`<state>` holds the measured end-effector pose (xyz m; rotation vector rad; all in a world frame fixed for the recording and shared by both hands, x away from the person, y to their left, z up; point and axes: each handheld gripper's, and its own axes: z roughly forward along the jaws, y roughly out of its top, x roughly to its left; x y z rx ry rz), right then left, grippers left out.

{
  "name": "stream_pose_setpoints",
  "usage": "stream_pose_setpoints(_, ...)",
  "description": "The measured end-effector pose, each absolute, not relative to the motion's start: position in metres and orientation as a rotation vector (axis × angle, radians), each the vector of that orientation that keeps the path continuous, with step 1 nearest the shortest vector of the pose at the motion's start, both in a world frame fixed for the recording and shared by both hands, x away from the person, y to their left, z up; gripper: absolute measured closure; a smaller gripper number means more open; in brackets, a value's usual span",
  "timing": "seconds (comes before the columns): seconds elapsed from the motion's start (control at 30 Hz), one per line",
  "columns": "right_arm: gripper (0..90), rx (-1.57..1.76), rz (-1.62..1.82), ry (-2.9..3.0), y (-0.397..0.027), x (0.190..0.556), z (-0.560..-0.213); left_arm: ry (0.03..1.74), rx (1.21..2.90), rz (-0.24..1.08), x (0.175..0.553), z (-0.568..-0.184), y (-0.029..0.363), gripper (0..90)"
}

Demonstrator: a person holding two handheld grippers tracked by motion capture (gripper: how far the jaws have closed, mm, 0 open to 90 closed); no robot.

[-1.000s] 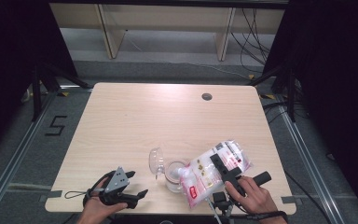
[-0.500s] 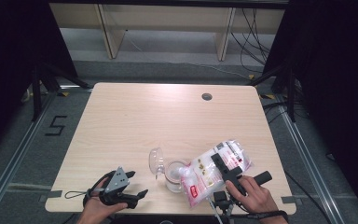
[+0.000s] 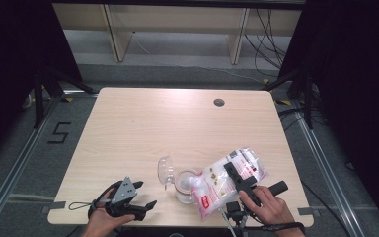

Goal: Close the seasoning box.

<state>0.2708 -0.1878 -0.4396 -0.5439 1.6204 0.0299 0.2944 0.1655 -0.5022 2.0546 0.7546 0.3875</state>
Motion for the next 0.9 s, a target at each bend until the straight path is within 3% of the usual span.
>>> stream_pose_setpoints(0.57,57.1,-0.554,0.019,1.632,-0.1905,0.2736,-0.4382,0.754,2.051,0.380,0.2944,-0.5024,0.1652,20.8)
stream_pose_setpoints(0.6,57.1,-0.416,0.036,1.692,-0.1949,0.2697,-0.4454,0.755,2.051,0.382,0.2943,-0.5023,0.1652,20.8)
stream_pose_setpoints(0.9,57.5,-0.538,0.007,1.655,-0.1937,0.2753,-0.4392,0.758,2.044,0.377,0.2943,-0.5027,0.1646,20.8)
